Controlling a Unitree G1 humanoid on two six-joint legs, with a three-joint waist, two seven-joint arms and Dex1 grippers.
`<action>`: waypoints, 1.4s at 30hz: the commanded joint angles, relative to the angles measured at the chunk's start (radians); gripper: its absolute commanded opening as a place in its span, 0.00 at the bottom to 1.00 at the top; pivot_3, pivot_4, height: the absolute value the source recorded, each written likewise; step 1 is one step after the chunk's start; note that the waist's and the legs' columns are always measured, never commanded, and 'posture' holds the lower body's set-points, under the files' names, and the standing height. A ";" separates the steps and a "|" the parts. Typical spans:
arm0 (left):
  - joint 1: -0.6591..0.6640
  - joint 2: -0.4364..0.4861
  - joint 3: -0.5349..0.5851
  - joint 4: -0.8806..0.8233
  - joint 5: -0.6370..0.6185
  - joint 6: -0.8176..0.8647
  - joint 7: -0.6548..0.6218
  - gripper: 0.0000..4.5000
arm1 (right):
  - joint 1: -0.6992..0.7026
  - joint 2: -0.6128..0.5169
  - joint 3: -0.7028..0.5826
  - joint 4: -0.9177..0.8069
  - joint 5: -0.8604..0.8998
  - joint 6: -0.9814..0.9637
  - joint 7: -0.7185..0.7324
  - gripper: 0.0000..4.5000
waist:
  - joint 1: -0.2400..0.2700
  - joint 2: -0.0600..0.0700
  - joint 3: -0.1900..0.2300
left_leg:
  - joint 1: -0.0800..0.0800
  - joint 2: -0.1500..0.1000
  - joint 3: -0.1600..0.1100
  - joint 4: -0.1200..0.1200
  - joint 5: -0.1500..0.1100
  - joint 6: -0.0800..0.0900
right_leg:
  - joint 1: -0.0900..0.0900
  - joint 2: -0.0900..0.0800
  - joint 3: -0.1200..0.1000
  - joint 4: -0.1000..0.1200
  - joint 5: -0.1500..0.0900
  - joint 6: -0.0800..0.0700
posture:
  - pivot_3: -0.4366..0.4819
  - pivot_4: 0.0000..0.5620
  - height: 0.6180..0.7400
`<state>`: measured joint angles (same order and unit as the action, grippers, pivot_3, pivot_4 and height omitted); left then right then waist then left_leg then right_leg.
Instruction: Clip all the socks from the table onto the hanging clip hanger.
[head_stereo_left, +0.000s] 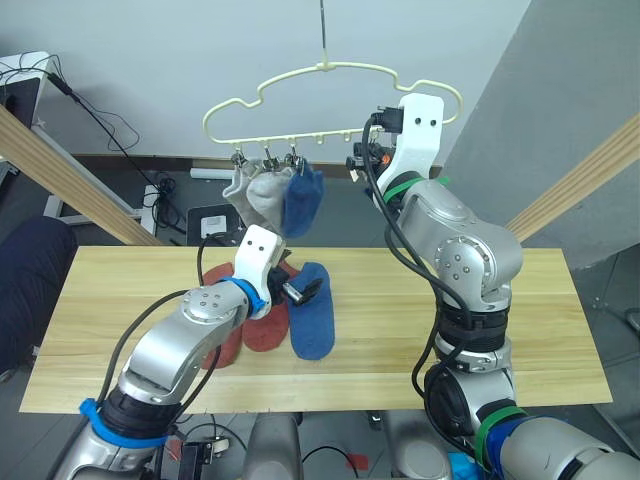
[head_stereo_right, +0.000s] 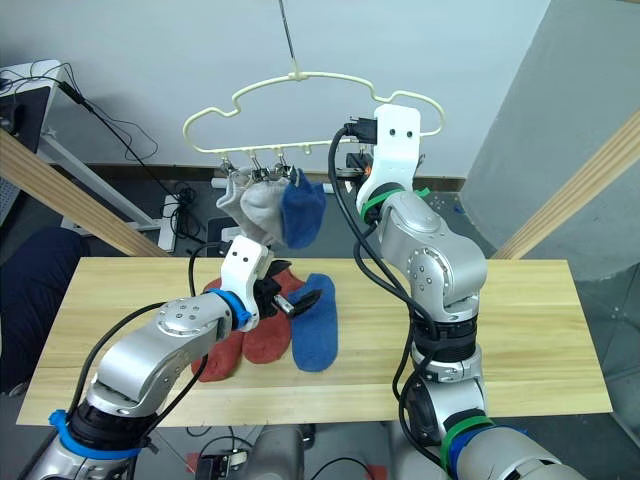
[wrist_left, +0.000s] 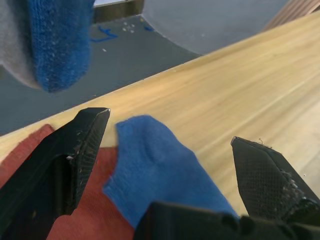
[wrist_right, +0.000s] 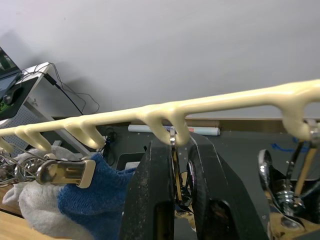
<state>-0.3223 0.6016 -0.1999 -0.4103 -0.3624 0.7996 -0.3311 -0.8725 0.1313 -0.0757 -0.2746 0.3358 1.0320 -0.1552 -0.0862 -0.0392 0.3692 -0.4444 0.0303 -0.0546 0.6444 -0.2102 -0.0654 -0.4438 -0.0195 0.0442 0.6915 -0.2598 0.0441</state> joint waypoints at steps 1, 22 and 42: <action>-0.021 -0.025 -0.062 0.077 0.077 -0.067 -0.034 1.00 | -0.017 0.040 0.008 -0.058 0.022 -0.001 -0.001 0.02 | 0.001 0.000 0.000 | 0.000 0.000 0.000 0.000 0.000 0.000 | 0.000 0.000 0.000 0.000 0.000 0.000 | 0.34 0.67 1.00; -0.045 -0.135 -0.148 0.382 0.311 -0.252 -0.161 1.00 | -0.010 0.044 -0.001 -0.107 0.022 0.057 -0.032 0.02 | -0.004 0.003 0.002 | 0.000 0.000 0.000 0.000 0.000 0.000 | 0.000 0.000 0.000 -0.001 0.000 0.000 | 0.27 0.71 1.00; -0.028 -0.174 -0.157 0.413 0.391 -0.260 -0.222 0.59 | -0.010 0.044 -0.007 -0.133 0.021 0.084 -0.044 0.02 | -0.018 0.004 0.002 | 0.000 0.000 0.000 -0.001 0.000 0.000 | 0.000 0.000 0.000 -0.002 0.000 0.000 | 0.24 0.71 1.00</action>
<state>-0.3743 0.4328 -0.3422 -0.0036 0.0133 0.5351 -0.5428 -0.8724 0.1317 -0.0803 -0.3508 0.3379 1.1226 -0.1977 -0.1043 -0.0355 0.3717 -0.4445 0.0301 -0.0545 0.6438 -0.2102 -0.0653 -0.4435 -0.0197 0.0445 0.6898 -0.2600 0.0445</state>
